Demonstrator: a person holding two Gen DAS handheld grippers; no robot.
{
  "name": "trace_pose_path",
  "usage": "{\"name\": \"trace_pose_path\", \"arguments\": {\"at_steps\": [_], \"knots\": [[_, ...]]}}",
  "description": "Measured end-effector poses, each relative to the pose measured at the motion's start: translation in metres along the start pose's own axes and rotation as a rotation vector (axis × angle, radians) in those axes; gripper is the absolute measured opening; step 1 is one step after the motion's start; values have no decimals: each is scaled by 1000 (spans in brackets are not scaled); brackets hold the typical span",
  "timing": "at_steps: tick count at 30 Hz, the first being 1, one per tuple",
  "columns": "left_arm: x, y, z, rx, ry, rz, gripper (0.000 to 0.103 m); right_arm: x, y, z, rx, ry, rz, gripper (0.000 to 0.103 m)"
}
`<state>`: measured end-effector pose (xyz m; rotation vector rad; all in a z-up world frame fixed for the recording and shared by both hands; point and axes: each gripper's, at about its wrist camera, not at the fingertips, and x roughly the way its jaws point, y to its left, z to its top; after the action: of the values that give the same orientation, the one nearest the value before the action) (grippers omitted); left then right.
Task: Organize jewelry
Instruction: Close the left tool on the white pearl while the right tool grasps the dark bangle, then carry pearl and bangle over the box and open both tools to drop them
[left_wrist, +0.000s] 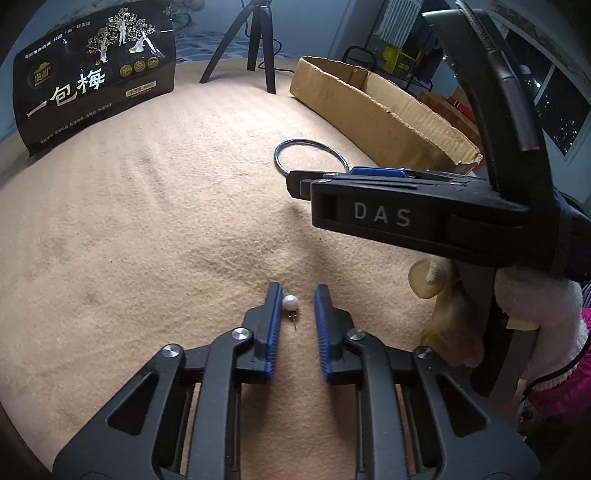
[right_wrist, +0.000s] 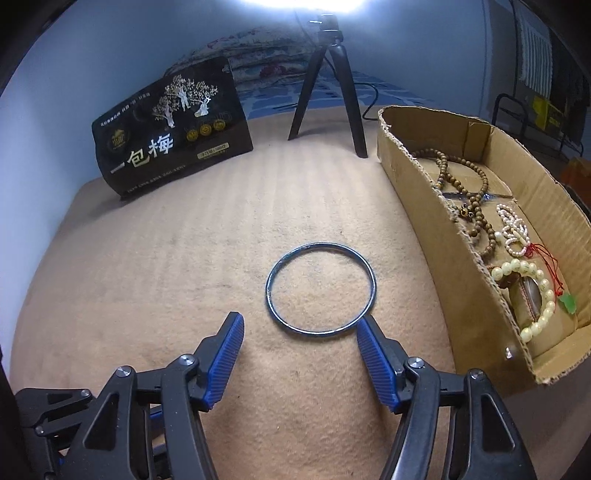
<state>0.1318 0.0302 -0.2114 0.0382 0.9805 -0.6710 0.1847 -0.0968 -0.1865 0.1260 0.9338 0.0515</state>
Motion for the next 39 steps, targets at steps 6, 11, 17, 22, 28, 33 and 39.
{"name": "trace_pose_path", "arguments": {"at_steps": [6, 11, 17, 22, 28, 33, 39], "knots": [[2, 2, 1, 3, -2, 20, 8, 4, 5, 4, -15, 3, -31, 72], [0, 5, 0, -9, -5, 24, 7, 6, 10, 5, -25, 0, -99, 79], [-2, 8, -2, -23, -8, 20, 7, 18, 14, 12, -35, 14, -146, 82], [-1, 10, -2, -31, -8, 14, 7, 26, 16, 17, -48, 12, -153, 74], [-3, 12, 0, -42, -5, 16, 7, 24, 20, 15, -76, -8, -117, 71], [-9, 16, 1, -64, -3, 43, 7, 11, 20, 13, -80, -20, -75, 71], [-25, 18, 0, -73, -3, 104, 7, -19, 20, 10, -90, -53, -30, 71]]}}
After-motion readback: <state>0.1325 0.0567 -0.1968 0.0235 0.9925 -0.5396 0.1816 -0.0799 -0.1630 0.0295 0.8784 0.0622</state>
